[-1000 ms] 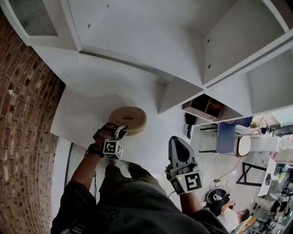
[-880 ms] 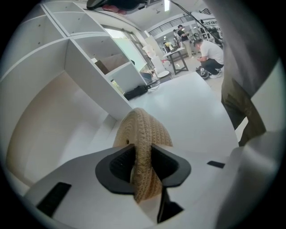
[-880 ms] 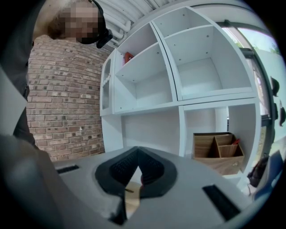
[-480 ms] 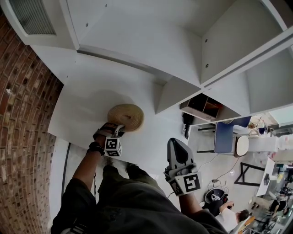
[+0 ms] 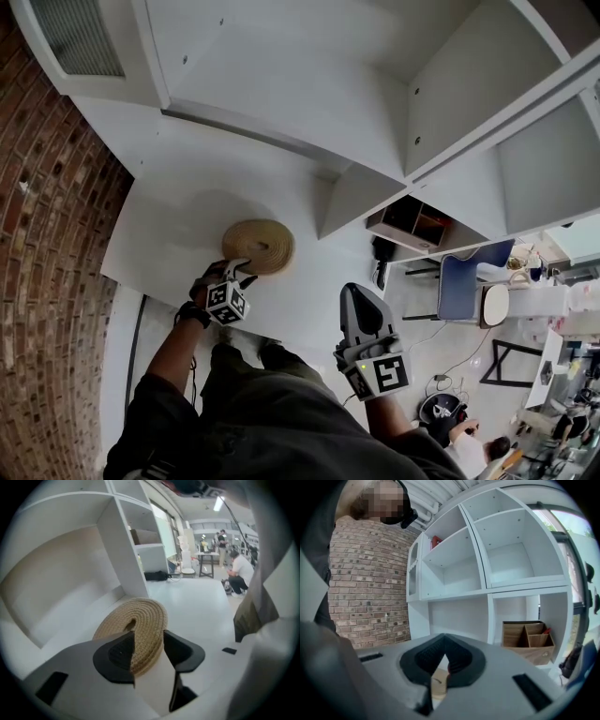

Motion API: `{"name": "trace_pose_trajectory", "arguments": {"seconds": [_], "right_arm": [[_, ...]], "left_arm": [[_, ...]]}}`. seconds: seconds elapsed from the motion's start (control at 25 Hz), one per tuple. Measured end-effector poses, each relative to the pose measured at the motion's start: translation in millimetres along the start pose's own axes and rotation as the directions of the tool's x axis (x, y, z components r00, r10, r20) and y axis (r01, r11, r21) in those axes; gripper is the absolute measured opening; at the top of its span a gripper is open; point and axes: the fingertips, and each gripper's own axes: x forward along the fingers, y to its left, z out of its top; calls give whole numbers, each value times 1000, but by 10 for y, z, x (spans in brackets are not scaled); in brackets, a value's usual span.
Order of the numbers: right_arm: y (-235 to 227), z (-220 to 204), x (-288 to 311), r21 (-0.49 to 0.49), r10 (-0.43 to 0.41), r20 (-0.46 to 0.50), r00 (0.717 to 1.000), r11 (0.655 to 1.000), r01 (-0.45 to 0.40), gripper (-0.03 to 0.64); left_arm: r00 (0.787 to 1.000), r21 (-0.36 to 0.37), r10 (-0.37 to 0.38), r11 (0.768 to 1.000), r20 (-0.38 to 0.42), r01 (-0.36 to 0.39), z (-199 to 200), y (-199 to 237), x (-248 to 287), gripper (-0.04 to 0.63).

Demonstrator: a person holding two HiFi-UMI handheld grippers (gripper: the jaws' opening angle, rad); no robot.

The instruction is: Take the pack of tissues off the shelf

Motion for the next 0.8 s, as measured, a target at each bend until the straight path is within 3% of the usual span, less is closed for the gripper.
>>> {"name": "trace_pose_trajectory", "arguments": {"seconds": [0.04, 0.12, 0.2, 0.32, 0.4, 0.52, 0.8], "right_arm": [[8, 9, 7, 0, 3, 2, 1000, 1000, -3, 0], [21, 19, 26, -2, 8, 6, 1000, 1000, -8, 0], [35, 22, 53, -3, 16, 11, 1000, 1000, -16, 0], [59, 25, 96, -3, 26, 16, 1000, 1000, -26, 0], [71, 21, 122, -4, 32, 16, 999, 999, -32, 0], [85, 10, 172, -4, 39, 15, 999, 999, -39, 0], [114, -14, 278, -2, 57, 6, 998, 998, -57, 0]], "left_arm": [[1000, -82, 8, 997, 30, -6, 29, 42, -71, 194], [995, -252, 35, 968, 96, -10, 87, 152, -222, 176], [985, -397, 71, 918, 155, -3, 136, 272, -378, 159], [968, -547, 127, 837, 215, 12, 190, 425, -601, 155], [957, -606, 155, 795, 244, 26, 255, 496, -761, 144], [939, -659, 203, 751, 277, 33, 334, 601, -972, 90], [911, -686, 283, 727, 298, -2, 455, 755, -1365, 3]]}}
